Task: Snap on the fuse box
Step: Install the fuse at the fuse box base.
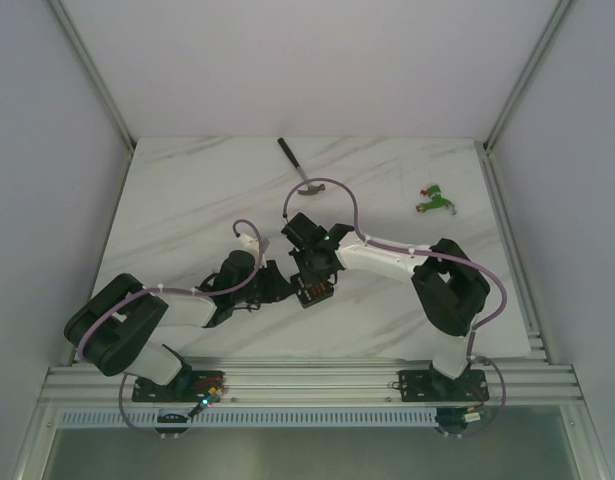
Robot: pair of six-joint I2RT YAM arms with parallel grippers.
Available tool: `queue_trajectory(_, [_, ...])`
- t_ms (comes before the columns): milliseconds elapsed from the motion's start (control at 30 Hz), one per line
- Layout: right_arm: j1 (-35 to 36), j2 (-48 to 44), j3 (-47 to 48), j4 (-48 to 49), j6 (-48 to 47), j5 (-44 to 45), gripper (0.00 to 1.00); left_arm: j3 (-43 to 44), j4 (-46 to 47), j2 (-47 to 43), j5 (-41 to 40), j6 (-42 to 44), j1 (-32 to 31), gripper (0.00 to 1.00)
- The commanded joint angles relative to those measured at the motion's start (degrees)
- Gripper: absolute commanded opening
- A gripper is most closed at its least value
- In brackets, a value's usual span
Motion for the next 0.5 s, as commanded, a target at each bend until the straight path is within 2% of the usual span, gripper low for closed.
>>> queue_trajectory(0, [0.0, -1.0, -0.1, -2.5, -1.0, 0.7, 0.03, 1.2, 2.0, 0.6, 0.1, -0.3, -0.2, 0.39])
queue_trajectory(133, [0.0, -3.7, 0.8, -2.5, -1.5, 0.8, 0.1, 1.5, 1.4, 1.1, 0.0, -0.4, -0.2, 0.38])
queue_trajectory(467, [-0.7, -3.6, 2.2, -0.6, -1.1, 1.5, 0.13, 1.8, 0.8, 1.5, 0.0, -0.5, -0.2, 0.34])
